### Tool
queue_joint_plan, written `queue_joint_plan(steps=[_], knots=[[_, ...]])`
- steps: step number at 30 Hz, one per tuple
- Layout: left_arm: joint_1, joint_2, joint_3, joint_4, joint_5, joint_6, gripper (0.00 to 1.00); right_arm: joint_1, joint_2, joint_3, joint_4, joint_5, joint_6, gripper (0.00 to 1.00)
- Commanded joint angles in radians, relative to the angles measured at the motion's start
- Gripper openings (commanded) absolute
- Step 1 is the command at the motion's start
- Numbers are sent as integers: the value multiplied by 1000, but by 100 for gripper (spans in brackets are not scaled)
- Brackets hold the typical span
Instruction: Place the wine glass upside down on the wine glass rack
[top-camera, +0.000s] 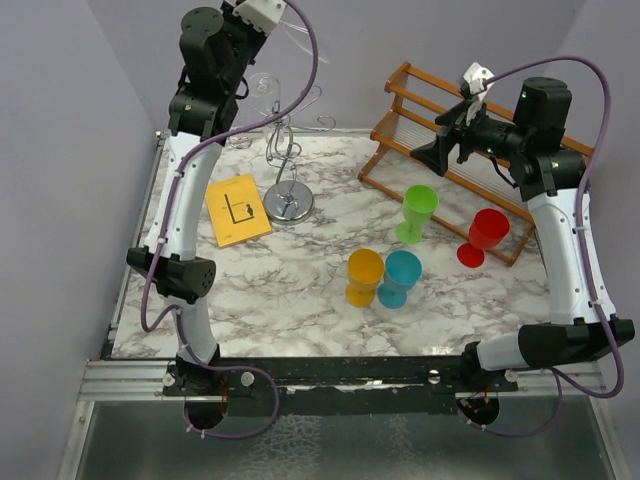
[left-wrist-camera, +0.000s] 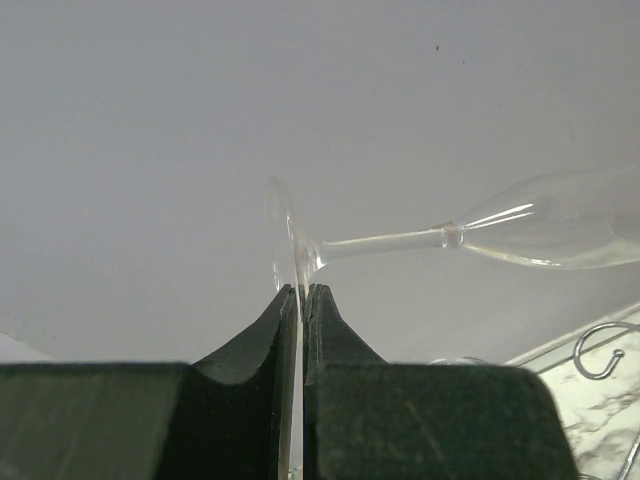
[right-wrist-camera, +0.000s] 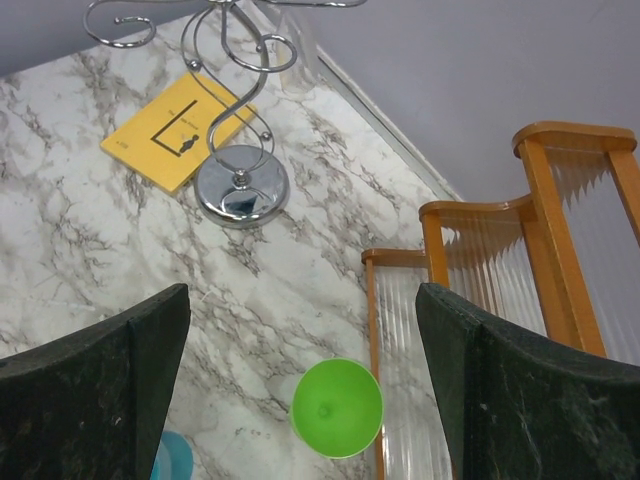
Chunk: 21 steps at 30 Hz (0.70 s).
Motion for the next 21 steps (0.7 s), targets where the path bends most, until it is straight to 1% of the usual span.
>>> queue_joint_plan(steps=[1,7,15,21], knots=[[-51,27,-31,156,-114,242,0,2,-38,-25,-22,-31,-27,94],[-96,83,-60,211,-102,387,0,2,-48,-56,-20,-24,-36,94],[-136,134,-105,204,-109,577,0,1,-55,-72,-17,-20,-39,94],[-162,152,-144,199,-153,650,0,2,-49,-79,-13,-36,-35,94]])
